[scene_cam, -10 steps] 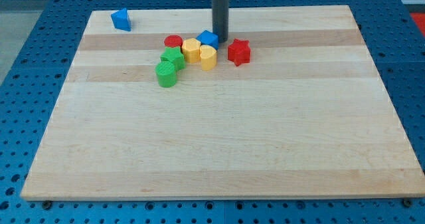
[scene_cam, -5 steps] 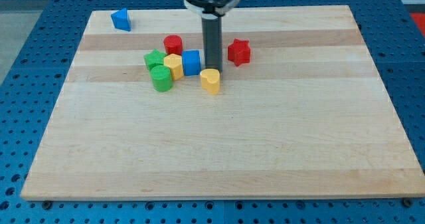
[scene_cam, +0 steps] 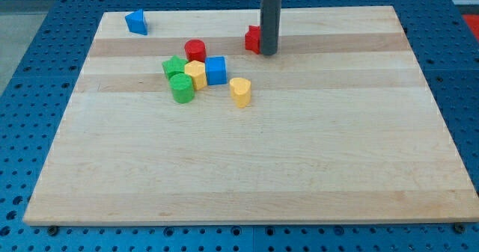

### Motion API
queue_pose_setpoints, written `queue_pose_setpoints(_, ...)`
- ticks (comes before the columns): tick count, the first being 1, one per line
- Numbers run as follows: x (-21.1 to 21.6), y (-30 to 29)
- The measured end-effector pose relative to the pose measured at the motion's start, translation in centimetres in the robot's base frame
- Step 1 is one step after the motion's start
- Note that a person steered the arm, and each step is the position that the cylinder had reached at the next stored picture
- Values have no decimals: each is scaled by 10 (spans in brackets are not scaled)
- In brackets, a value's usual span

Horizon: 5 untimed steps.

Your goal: Place the red star top center of the board

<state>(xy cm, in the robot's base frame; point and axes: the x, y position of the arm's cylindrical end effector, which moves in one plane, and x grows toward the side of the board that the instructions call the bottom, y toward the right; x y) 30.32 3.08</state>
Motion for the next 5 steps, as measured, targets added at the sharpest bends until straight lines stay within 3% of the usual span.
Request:
queue_pose_setpoints(2, -27, -14)
queue_pose_setpoints(3, 0, -23)
queue_pose_setpoints(5, -12, -62)
